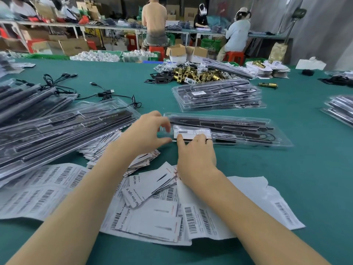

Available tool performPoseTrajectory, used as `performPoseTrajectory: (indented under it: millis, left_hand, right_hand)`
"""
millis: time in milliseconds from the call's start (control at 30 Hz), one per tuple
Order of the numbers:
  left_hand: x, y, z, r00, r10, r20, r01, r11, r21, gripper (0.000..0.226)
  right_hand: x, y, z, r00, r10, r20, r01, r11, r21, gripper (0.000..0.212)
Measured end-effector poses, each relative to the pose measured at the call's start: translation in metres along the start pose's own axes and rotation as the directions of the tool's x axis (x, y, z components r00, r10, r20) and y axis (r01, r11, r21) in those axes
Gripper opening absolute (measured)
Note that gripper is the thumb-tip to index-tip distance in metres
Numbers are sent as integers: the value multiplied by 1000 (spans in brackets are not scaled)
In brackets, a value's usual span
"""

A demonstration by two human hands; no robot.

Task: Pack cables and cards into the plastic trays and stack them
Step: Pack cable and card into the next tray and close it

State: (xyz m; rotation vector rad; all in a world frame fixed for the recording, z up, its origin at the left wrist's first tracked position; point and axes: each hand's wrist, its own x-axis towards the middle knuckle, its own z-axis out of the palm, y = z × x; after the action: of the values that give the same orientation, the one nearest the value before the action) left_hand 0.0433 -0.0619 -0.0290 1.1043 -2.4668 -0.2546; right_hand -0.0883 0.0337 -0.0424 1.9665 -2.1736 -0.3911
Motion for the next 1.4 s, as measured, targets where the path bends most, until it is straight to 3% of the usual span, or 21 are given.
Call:
performPoseTrajectory:
  millis: [367,500,633,767,933,1100,1233,1333,1400]
  left_hand:
    - [1,-4,9,998,-58,-12,57,998,-26,24]
    - [0,-3,9,998,-59,0,59,998,-25,26]
    - [0,-4,9,998,-61,23,62,998,-13,27]
    - [1,-5,11,996,-74,45,74,997,0,29]
    - [2,-7,14,993,-95,65,94,995,19,30]
    - [3,-7,15,989,-98,109,94,995,34,27]
    - [2,-7,15,988,-93,125,91,996,21,28]
    - [1,-4,15,982,-109,154,105,994,30,32]
    - [0,-3,17,980,-126,155,121,992,40,34]
  right_hand:
    - [1,-9,-3,996,69,-47,-63,990,128,46]
    - [0,-11,0,987,97,-126,-76,983,168,40]
    - [0,-10,6,977,115,-181,-41,927,373,31]
    - [3,1,12,986,64,-152,46,778,627,11]
    - [4,8,20,977,5,-213,127,789,601,32]
    - [6,13,26,960,-45,-277,206,784,585,27]
    - [11,20,20,950,66,-306,208,598,774,32]
    - [20,30,20,942,191,-276,155,482,862,14]
    - [24,37,24,916,247,-317,123,578,806,12]
